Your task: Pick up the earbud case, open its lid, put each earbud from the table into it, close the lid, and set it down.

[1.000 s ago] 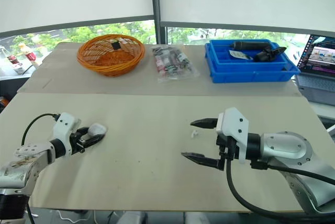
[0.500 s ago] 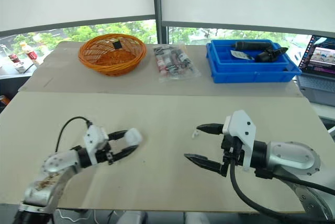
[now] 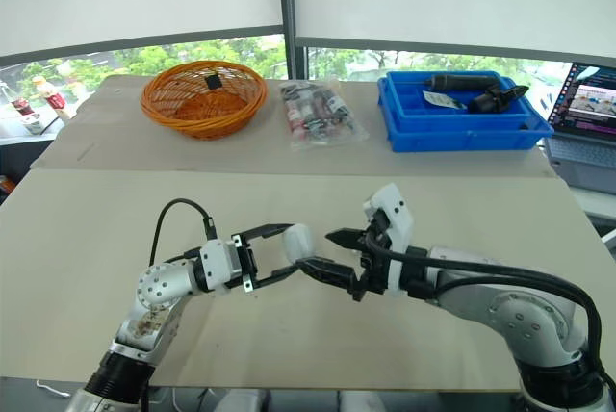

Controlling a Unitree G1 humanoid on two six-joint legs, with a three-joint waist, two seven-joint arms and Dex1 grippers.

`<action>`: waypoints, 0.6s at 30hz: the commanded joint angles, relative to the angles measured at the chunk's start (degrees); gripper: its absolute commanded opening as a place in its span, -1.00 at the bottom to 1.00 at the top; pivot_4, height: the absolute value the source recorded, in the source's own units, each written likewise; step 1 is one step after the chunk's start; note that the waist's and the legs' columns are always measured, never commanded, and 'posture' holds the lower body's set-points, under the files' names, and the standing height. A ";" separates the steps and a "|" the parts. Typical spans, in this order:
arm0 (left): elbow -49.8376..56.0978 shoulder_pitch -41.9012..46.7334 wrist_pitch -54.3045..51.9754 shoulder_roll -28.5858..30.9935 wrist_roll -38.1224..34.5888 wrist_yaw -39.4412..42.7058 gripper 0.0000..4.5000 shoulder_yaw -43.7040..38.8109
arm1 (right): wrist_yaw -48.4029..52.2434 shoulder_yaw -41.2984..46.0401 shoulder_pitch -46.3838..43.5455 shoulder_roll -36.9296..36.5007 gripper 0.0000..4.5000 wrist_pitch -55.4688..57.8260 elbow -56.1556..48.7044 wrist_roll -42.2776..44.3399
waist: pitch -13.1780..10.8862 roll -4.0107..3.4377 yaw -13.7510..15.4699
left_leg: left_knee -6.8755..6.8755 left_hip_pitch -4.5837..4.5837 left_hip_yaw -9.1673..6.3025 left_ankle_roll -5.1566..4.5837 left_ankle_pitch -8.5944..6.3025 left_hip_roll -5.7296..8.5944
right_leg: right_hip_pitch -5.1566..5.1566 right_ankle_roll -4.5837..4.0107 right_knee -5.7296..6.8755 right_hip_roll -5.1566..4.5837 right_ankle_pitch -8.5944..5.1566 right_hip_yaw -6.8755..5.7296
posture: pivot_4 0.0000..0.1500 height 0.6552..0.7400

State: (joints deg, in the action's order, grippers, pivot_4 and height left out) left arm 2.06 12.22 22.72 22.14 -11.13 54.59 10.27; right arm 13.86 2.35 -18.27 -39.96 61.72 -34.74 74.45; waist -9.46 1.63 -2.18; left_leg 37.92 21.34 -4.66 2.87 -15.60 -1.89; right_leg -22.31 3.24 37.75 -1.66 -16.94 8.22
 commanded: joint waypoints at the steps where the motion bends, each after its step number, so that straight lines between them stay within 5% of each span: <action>1: 0.01 1.56 2.75 -0.25 -0.68 0.38 0.13 0.40 | -0.46 -0.51 -1.61 0.27 1.00 1.06 0.52 3.06 | 0.00 0.00 -0.09 | 0.00 -0.02 0.00 0.00 0.00 0.00 | 0.00 0.00 0.03 0.01 0.00 0.00 | 1.00 0.83; 10: -0.19 2.32 4.08 -0.38 -0.02 -0.53 0.13 0.91 | -3.39 -2.49 -2.83 2.54 1.00 1.16 2.70 4.55 | 0.00 -0.01 -0.25 | 0.00 -0.01 -0.02 0.00 0.00 -0.01 | -0.01 0.01 0.03 0.02 0.00 -0.01 | 1.00 0.83; 18: 0.38 2.44 4.56 -0.65 0.46 -1.53 0.13 1.19 | -4.05 -2.85 -3.11 2.78 -0.13 1.27 3.46 4.24 | 0.00 -0.01 -0.25 | 0.00 -0.01 -0.03 0.00 0.00 -0.01 | -0.01 0.01 0.02 0.02 -0.01 -0.02 | 1.00 0.83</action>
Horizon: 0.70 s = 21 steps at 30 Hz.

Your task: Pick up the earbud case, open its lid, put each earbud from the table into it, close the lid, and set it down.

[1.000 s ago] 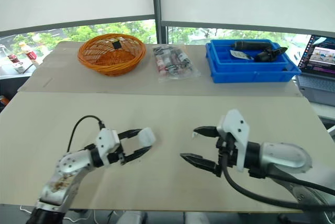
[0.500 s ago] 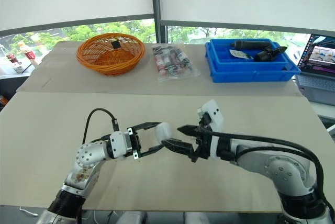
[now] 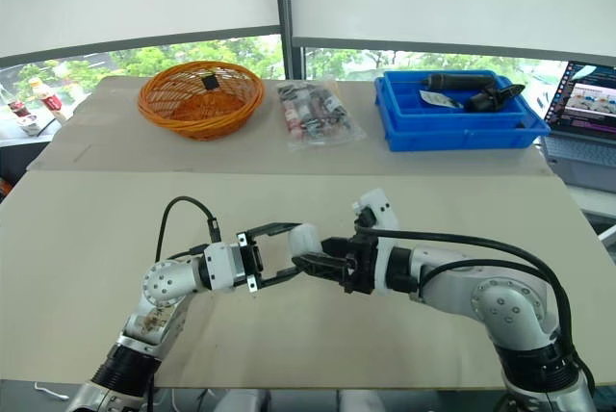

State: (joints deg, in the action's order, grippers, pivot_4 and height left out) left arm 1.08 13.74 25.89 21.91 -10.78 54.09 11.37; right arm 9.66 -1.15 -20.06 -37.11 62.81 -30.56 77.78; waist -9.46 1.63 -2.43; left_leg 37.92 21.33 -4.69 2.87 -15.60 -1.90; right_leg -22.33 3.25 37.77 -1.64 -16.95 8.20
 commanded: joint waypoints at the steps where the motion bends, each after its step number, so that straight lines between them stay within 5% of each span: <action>1: 1.46 0.89 1.42 -0.42 0.21 -1.14 0.13 0.18 | 0.27 0.61 -1.37 -0.11 -0.30 0.17 -0.74 0.89 | 0.00 0.00 0.00 | 0.00 0.00 0.00 0.00 0.00 0.00 | 0.00 0.00 0.00 0.00 0.00 0.00 | 1.00 0.83; 3: 1.74 0.72 1.52 -0.40 0.23 -1.19 0.13 0.44 | 0.40 0.52 -1.53 -0.06 -0.64 0.08 -0.75 1.00 | 0.00 0.00 -0.03 | 0.00 0.00 0.00 0.00 0.00 0.00 | 0.00 0.00 0.00 0.01 0.00 0.00 | 1.00 0.83; 8: 1.94 0.40 2.54 -0.21 -0.10 -0.89 0.13 0.77 | 0.74 0.25 -2.15 0.02 -0.67 -0.02 -0.57 0.67 | 0.00 0.00 -0.02 | 0.00 0.00 0.00 0.00 0.00 0.00 | 0.00 0.00 -0.01 0.00 0.00 0.00 | 1.00 0.83; 12: 1.21 1.18 0.34 0.83 -0.98 -0.28 0.90 0.15 | 1.65 0.00 -3.19 -0.48 -0.67 0.18 -0.10 -0.47 | 0.00 0.00 -0.04 | 0.00 0.00 -0.01 0.00 0.00 0.00 | 0.00 0.00 0.00 0.00 0.00 -0.01 | 1.00 0.83; 14: 0.84 2.00 -1.38 2.00 -1.25 1.07 1.00 0.29 | 2.37 -0.20 -3.94 -0.94 -0.67 0.34 0.09 -1.26 | 0.00 -0.01 -0.03 | 0.00 0.00 -0.01 0.00 0.00 0.00 | -0.01 0.00 0.00 0.01 0.00 -0.01 | 1.00 0.83; 21: 6.95 7.70 -45.30 14.57 -14.37 10.05 1.00 1.64 | 16.70 -10.24 -10.26 -13.52 -0.67 -2.77 -5.12 -20.76 | -0.13 -0.19 -0.40 | 0.00 0.04 -0.02 -0.01 0.00 -0.03 | -0.13 0.02 0.02 0.05 -0.02 -0.03 | 1.00 0.83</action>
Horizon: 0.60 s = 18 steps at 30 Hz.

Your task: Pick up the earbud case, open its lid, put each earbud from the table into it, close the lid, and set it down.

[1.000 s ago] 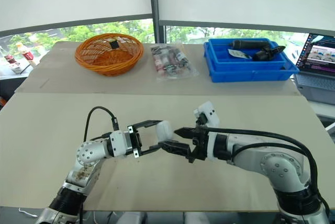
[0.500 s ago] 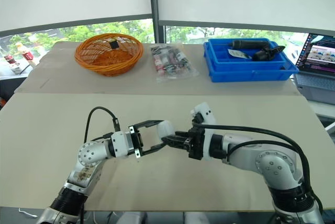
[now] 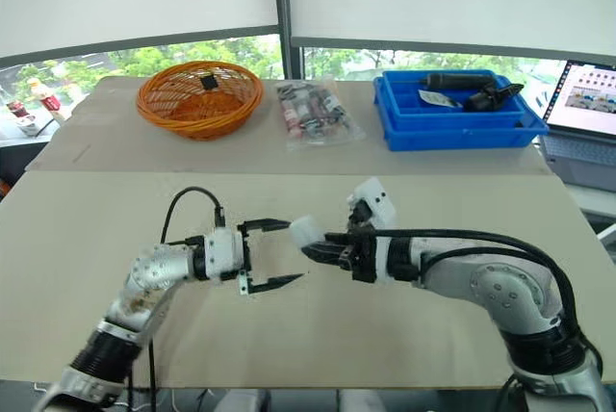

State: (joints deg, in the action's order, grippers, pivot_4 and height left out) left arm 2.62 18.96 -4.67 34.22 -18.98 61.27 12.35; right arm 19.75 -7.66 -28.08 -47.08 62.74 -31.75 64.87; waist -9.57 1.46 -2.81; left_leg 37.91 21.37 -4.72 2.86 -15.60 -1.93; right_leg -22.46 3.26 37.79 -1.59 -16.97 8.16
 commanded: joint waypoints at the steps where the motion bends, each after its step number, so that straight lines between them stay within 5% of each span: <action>1: 6.46 3.15 -17.75 3.32 -6.93 3.80 1.00 1.06 | 8.55 -5.02 -2.61 -4.75 -0.67 -3.64 -4.27 -10.29 | -0.03 -0.04 0.02 | 0.00 0.04 -0.02 0.00 0.00 0.00 | -0.03 0.01 0.00 0.01 -0.01 -0.02 | 1.00 0.83; 6: 12.01 8.55 -25.41 3.03 -7.70 5.18 1.00 3.84 | 19.64 -14.64 -6.36 -10.56 -0.67 -9.93 -6.20 -25.02 | -0.03 -0.04 0.34 | 0.19 0.78 -0.10 0.02 0.02 0.01 | -0.73 -0.02 0.17 0.00 0.00 -0.11 | 1.00 0.83; 18: 11.59 9.08 -21.98 -0.06 -3.58 5.26 1.00 6.54 | 26.81 -14.25 -5.91 -7.10 -0.67 -11.08 -5.02 -32.30 | -0.04 -0.03 0.38 | 0.42 0.84 -0.13 0.01 0.02 0.01 | -0.73 -0.07 0.27 0.02 0.04 -0.12 | 1.00 0.83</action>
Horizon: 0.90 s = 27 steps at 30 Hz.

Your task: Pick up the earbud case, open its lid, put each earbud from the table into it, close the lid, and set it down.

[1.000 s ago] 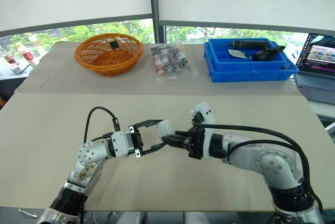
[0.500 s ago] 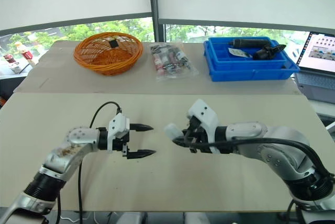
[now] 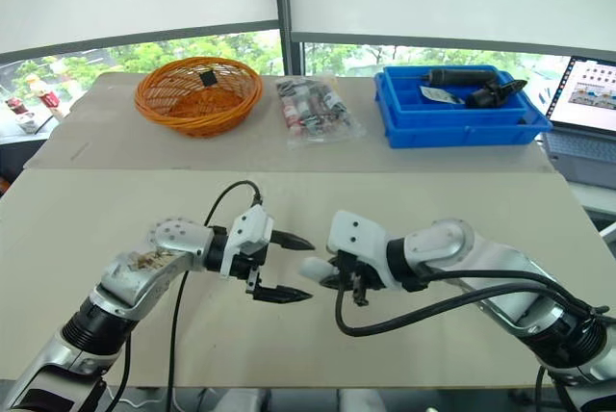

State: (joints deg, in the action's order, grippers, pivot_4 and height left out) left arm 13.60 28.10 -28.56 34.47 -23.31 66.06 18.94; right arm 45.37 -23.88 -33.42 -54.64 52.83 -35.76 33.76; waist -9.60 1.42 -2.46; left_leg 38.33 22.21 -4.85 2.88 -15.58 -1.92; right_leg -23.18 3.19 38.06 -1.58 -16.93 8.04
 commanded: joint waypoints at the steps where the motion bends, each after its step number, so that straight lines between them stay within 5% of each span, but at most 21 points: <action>1: 0.36 -0.31 2.13 -0.50 0.98 0.42 0.89 0.02 | 1.45 2.14 -0.47 0.67 -0.67 -1.07 -1.06 -1.44 | 0.00 0.00 0.03 | 0.00 0.00 0.00 0.00 0.00 0.01 | 0.00 0.00 0.00 -0.01 0.00 0.00 | 1.00 0.83; 4: -0.18 -0.83 2.56 -0.94 1.54 0.34 0.47 0.13 | 1.99 2.63 -0.12 1.22 -0.67 -0.80 -1.26 -2.01 | 0.00 0.00 0.02 | 0.01 0.00 0.00 0.00 0.00 0.00 | 0.00 0.00 0.01 -0.01 0.00 0.00 | 1.00 0.83; 10: -0.09 -0.79 2.13 -1.71 1.73 -0.08 -0.75 -0.27 | 2.73 3.34 0.29 2.03 -0.67 -0.50 -1.62 -2.76 | 0.00 0.00 0.04 | 0.02 0.00 -0.01 0.00 0.00 0.01 | 0.00 0.00 0.02 -0.01 0.00 0.00 | 1.00 0.83; 15: 0.08 -1.11 2.13 -2.41 2.44 -0.93 -0.75 -0.26 | 4.22 3.65 0.68 1.71 -0.67 -0.31 -2.10 -3.13 | 0.00 0.00 0.05 | 0.03 0.00 -0.01 0.00 0.00 0.01 | 0.00 0.00 0.03 -0.01 0.00 0.00 | 1.00 0.83; 17: 0.07 -1.08 1.76 -2.64 2.67 -1.06 -0.75 -0.31 | 4.94 3.61 1.00 0.85 -0.21 -0.98 -2.28 -4.24 | 0.00 0.00 0.05 | 0.04 0.00 -0.01 0.00 0.00 0.01 | 0.01 0.00 0.03 -0.01 0.00 0.00 | 1.00 0.83; 24: -2.20 -5.34 3.31 -4.35 -1.15 0.30 -0.75 -3.56 | 7.61 9.49 3.65 -3.22 0.84 -5.42 -3.54 -5.71 | 0.00 0.00 -0.03 | 0.08 0.00 -0.01 0.00 0.00 0.01 | 0.02 0.00 0.04 -0.02 0.00 0.00 | 1.00 0.83; 27: -2.58 -6.64 3.09 -5.66 -3.24 0.68 -0.75 -4.86 | 6.04 12.20 4.65 -1.19 0.85 -4.43 -4.56 -4.08 | 0.00 0.00 0.06 | 0.08 -0.02 -0.01 0.00 0.00 -0.01 | 0.02 0.00 0.10 0.00 0.01 -0.01 | 1.00 0.83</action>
State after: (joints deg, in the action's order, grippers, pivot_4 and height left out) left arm 10.21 21.26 -26.41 29.36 -24.56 66.03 16.02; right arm 52.13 -14.03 -28.94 -56.75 49.05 -38.17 28.38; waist -9.60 1.42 -2.40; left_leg 38.41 22.19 -4.88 2.87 -15.58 -1.93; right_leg -23.16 3.18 38.17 -1.58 -16.92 8.02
